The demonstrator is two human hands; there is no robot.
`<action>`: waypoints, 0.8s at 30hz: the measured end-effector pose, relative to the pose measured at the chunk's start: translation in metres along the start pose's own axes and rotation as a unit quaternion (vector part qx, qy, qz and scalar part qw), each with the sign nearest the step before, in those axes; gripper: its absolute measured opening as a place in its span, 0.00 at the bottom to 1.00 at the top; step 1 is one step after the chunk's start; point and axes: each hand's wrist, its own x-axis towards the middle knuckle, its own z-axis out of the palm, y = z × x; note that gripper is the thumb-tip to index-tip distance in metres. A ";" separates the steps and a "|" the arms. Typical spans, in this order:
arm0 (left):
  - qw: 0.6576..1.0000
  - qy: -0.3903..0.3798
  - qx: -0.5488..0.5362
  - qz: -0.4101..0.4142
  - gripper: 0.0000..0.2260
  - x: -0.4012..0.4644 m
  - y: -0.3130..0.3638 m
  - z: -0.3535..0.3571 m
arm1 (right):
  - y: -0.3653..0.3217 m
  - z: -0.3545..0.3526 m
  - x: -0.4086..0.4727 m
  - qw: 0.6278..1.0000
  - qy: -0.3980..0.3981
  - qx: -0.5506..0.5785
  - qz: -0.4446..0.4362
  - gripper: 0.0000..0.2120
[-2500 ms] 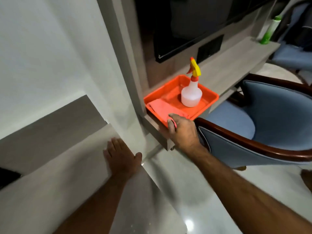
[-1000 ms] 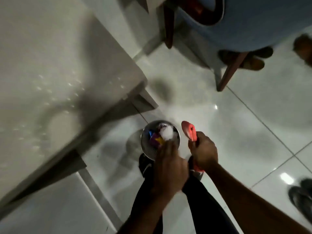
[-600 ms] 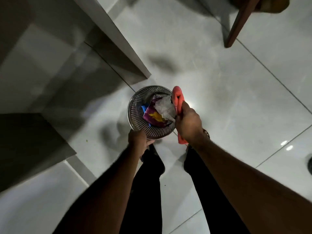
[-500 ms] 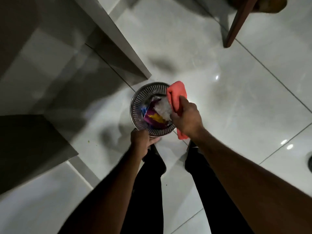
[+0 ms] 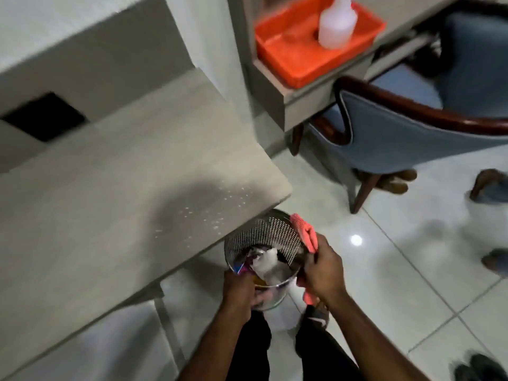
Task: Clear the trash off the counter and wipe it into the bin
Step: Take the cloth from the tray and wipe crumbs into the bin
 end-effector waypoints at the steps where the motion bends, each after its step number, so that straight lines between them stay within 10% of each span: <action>1: 1.000 -0.009 -0.018 0.000 0.10 -0.013 0.012 -0.003 | -0.019 -0.009 -0.004 1.000 0.005 0.014 -0.012 0.19; 11: 0.990 -0.018 -0.128 -0.052 0.09 -0.051 0.029 -0.029 | -0.182 -0.044 0.026 0.968 0.189 -0.013 -0.165 0.16; 15: 0.987 0.017 -0.153 -0.039 0.10 -0.053 0.024 -0.031 | -0.223 0.004 0.073 0.951 -0.017 -0.204 -0.230 0.19; 17: 0.987 0.016 -0.158 -0.022 0.09 -0.052 0.020 -0.033 | -0.224 0.046 0.084 0.872 -0.112 -0.405 -0.250 0.23; 20: 0.987 0.033 -0.155 -0.018 0.12 -0.049 0.021 -0.037 | -0.204 0.074 0.075 0.769 -0.105 -0.547 -0.314 0.28; 24: 0.985 0.029 -0.163 -0.039 0.15 -0.053 0.023 -0.048 | -0.151 0.048 0.026 0.731 -0.145 -0.524 -0.412 0.33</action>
